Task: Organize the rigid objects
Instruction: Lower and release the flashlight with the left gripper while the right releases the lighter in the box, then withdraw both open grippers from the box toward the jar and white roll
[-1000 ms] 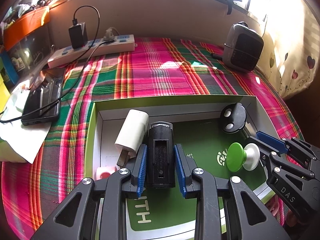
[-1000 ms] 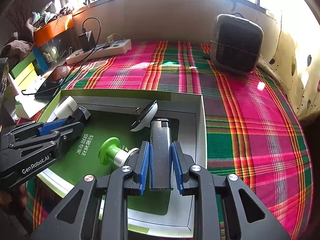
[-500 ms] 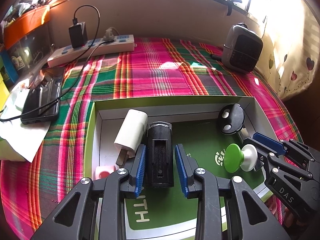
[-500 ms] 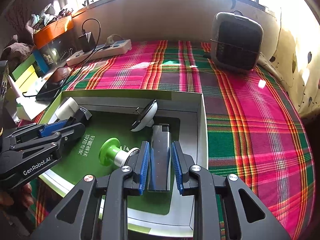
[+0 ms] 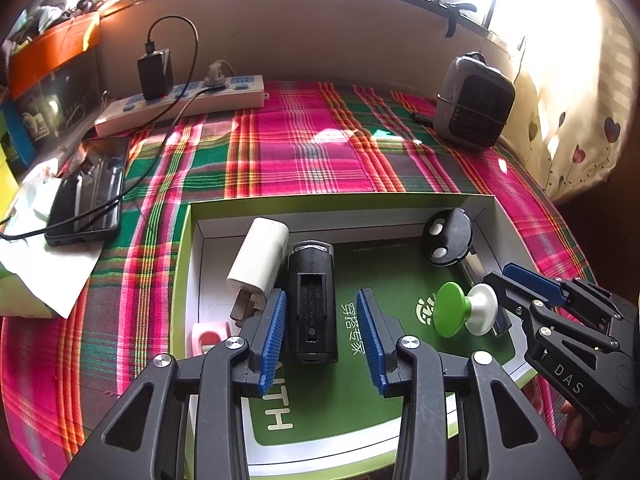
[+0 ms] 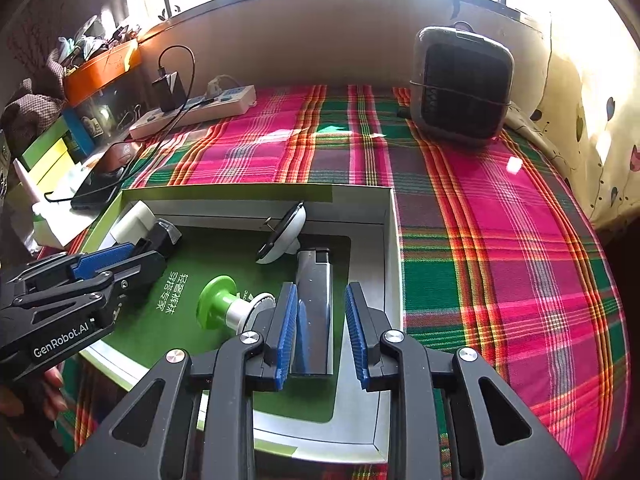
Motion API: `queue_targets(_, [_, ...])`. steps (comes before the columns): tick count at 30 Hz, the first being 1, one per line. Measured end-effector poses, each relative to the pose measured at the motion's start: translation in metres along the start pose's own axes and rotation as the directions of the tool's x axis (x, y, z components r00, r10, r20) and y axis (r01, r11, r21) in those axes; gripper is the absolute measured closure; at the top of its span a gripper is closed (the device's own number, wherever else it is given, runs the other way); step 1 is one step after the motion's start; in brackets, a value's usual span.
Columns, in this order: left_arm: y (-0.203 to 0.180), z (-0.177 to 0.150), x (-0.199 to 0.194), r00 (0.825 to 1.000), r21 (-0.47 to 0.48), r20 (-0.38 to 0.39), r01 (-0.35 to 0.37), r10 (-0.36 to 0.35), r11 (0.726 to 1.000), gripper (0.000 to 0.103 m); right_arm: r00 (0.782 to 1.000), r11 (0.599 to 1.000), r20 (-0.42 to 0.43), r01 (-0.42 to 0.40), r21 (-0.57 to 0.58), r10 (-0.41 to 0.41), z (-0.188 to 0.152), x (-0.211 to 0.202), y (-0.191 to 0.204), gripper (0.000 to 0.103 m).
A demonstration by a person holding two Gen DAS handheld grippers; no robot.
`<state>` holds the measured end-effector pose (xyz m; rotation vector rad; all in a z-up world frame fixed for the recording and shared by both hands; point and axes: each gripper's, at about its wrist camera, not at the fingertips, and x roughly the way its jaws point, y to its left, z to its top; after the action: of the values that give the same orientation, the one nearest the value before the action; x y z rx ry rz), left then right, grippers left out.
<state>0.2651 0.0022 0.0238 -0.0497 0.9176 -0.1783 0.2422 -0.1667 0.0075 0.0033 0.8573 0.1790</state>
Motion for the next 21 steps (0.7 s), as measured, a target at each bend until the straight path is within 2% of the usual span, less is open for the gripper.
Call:
queue_targets(10, [-0.003, -0.01, -0.02, 1.0, 0.007, 0.021, 0.023, -0.023, 1.0, 0.067, 1.0, 1.0, 0.019, -0.002, 0.023, 0.002, -0.006, -0.017, -0.003, 0.074])
queue_targets(14, [-0.002, -0.016, -0.03, 0.999, 0.006, 0.031, 0.029, -0.029, 1.0, 0.067, 1.0, 1.0, 0.029, -0.002, 0.025, 0.001, -0.011, -0.026, -0.002, 0.069])
queue_targets(21, [0.002, -0.028, -0.054, 0.997, -0.007, 0.063, 0.049, -0.048, 0.999, 0.067, 0.999, 0.999, 0.046, -0.008, 0.035, 0.007, -0.022, -0.045, -0.001, 0.068])
